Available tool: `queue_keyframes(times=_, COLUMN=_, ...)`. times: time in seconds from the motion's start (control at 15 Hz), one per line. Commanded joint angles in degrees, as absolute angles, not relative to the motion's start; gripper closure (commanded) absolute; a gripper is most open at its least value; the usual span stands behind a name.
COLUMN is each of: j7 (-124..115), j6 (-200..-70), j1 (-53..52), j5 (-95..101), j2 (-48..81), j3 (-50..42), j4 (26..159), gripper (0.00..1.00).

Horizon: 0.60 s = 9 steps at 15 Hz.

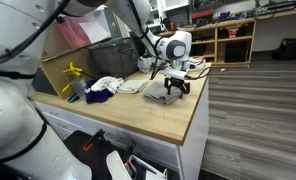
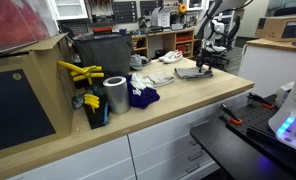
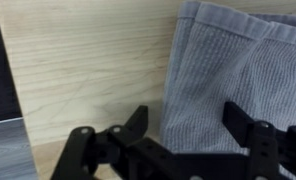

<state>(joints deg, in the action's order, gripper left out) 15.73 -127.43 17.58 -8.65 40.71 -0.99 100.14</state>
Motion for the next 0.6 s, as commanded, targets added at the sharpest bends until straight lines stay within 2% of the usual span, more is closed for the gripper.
queue_keyframes(times=0.0, j7=17.64, j6=-129.77, j1=18.09, j5=-11.89, j2=40.43, j3=1.01, j4=101.94, gripper=0.49)
queue_keyframes(times=0.4, j7=18.33, j6=-129.81, j1=15.90, j5=-9.67, j2=37.49, j3=1.03, j4=103.62, gripper=0.95)
queue_keyframes(times=0.53, j7=17.67, j6=-129.39, j1=14.17, j5=-6.69, j2=35.27, j3=-0.05, j4=104.34, gripper=1.00)
